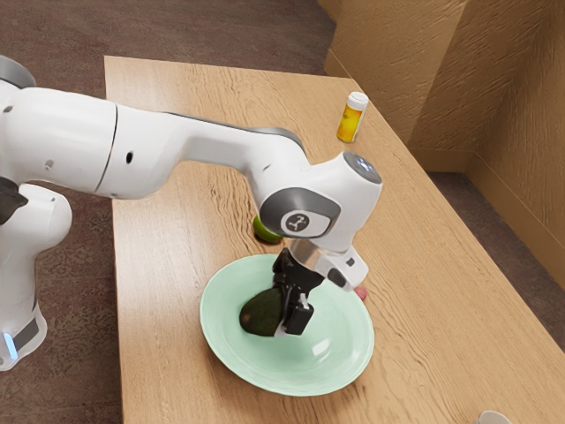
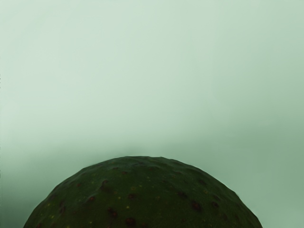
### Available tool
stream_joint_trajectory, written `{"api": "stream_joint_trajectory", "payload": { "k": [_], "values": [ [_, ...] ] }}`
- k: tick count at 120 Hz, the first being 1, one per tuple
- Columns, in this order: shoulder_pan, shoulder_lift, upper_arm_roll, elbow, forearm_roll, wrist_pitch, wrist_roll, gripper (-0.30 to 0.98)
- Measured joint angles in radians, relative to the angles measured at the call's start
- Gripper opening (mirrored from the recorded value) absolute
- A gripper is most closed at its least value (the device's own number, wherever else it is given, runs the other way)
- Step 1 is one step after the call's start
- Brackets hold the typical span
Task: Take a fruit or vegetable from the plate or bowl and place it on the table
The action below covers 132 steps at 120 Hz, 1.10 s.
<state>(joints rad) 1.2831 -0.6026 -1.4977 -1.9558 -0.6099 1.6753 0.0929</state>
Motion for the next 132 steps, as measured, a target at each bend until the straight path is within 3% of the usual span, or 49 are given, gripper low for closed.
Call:
{"api": "stream_joint_trajectory", "payload": {
  "k": [42,58,80,103,120,132],
  "values": [
    [0.027,-0.011,0.012,0.027,0.014,0.009,0.001,0.52],
    [0.070,-0.014,0.014,0.089,0.047,0.040,0.000,0.49],
    [0.104,-0.011,0.062,0.212,0.142,0.056,-0.009,0.51],
    [0.174,0.001,0.063,0.190,0.240,0.227,-0.023,0.51],
    [0.240,0.033,0.055,0.139,0.273,0.371,-0.031,0.51],
    [0.378,0.119,-0.076,0.135,0.304,0.462,-0.036,0.49]
  ]
}}
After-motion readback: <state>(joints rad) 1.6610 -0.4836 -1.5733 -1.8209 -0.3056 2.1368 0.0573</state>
